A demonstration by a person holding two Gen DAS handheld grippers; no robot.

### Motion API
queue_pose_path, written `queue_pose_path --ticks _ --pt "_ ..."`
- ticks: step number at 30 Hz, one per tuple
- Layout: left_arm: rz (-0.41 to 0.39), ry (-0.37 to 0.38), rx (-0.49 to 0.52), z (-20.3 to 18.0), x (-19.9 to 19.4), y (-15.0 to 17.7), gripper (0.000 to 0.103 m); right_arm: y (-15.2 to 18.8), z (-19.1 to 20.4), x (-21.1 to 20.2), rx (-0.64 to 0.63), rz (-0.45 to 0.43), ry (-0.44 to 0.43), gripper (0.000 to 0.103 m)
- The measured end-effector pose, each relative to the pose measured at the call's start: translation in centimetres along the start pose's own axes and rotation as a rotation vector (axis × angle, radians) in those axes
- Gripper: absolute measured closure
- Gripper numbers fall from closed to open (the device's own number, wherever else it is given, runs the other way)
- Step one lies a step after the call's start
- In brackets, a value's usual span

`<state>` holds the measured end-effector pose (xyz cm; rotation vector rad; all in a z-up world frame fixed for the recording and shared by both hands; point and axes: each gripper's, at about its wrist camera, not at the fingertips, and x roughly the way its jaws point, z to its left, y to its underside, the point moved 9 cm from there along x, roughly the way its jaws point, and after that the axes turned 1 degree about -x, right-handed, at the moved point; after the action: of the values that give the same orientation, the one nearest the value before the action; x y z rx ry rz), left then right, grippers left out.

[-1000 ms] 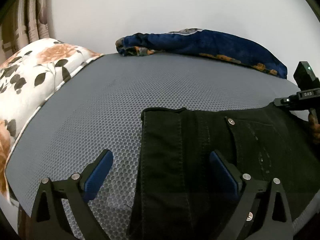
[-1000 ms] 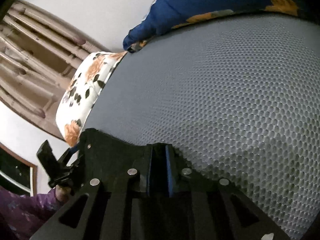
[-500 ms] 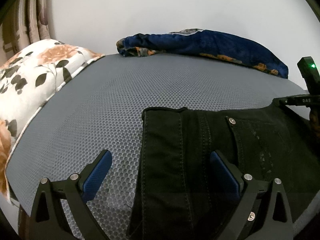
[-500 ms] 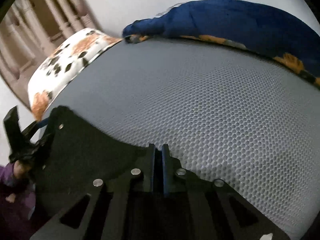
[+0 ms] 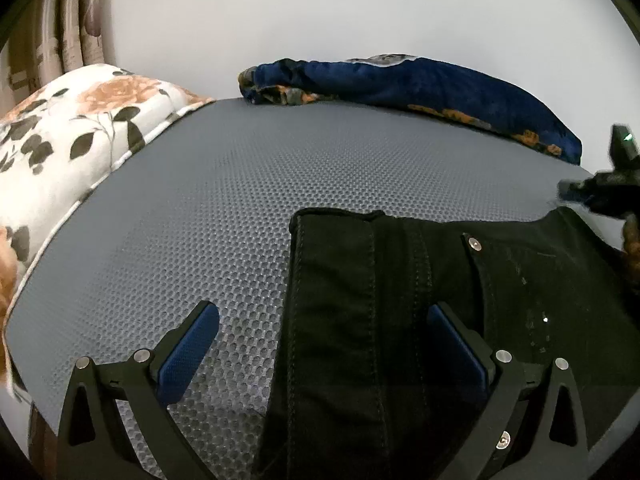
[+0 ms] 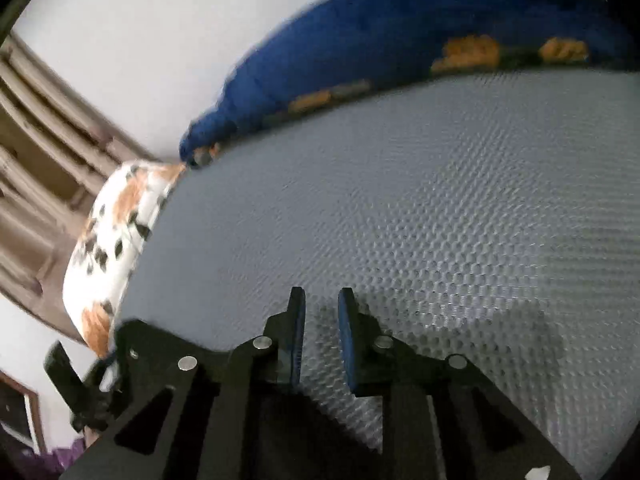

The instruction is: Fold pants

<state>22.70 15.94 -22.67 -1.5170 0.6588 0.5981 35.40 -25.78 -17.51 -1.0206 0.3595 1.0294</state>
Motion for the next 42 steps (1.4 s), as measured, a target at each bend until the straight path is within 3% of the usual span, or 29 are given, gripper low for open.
queue_pose_path --ticks 4,8,10,12,14,16,18,20,23,30,32,35,38,42 --pt "0.006 0.004 0.025 -0.2 -0.5 -0.5 0.0 2.8 7.0 -1.4 -0.167 0.071 -0.02 0.082" --pt "-0.067 0.046 -0.034 1.4 -3.6 -2.2 0.0 9.9 16.0 -1.6 -0.293 0.174 -0.162 0.068" --pt "-0.047 0.052 -0.051 2.8 -4.7 -2.7 0.0 12.7 18.6 -1.8 -0.319 0.206 -0.2 0.062" --pt "0.011 0.12 -0.092 4.5 -5.5 -2.3 0.0 15.5 20.9 -2.2 -0.371 0.216 -0.207 0.062" --pt "0.1 0.243 -0.117 5.2 -5.9 -1.0 0.0 17.3 21.9 -2.3 -0.458 0.206 -0.146 0.061" --pt "0.184 0.27 -0.092 5.8 -5.8 0.8 0.0 18.6 21.9 -2.1 -0.507 0.205 -0.1 0.06" --pt "0.234 0.284 -0.048 6.1 -5.9 2.9 0.0 19.4 21.6 -1.7 -0.46 0.22 -0.109 0.059" --pt "0.279 0.353 -0.044 5.7 -6.1 4.5 0.002 20.0 21.7 -1.5 -0.412 0.216 -0.122 0.058" --pt "0.309 0.474 -0.083 4.5 -6.6 5.6 0.002 21.6 23.1 -0.8 -0.477 0.192 -0.074 0.057" --pt "0.328 0.606 -0.125 2.1 -6.1 5.3 0.003 24.1 25.0 1.5 -0.688 0.151 0.074 0.057" --pt "0.333 0.668 -0.16 1.3 -6.4 4.8 0.015 24.6 25.4 2.0 -0.76 0.141 0.12 0.057" --pt "0.37 0.693 -0.162 0.5 -6.6 5.1 0.03 25.6 26.0 2.4 -0.843 0.129 0.154 0.058" --pt "0.434 0.717 -0.231 0.3 -5.7 5.9 0.033 26.0 26.3 2.4 -0.894 0.103 0.186 0.058" --pt "0.429 0.757 -0.284 0.0 -5.5 5.4 0.04 26.1 26.0 2.9 -0.932 0.093 0.227 0.06"
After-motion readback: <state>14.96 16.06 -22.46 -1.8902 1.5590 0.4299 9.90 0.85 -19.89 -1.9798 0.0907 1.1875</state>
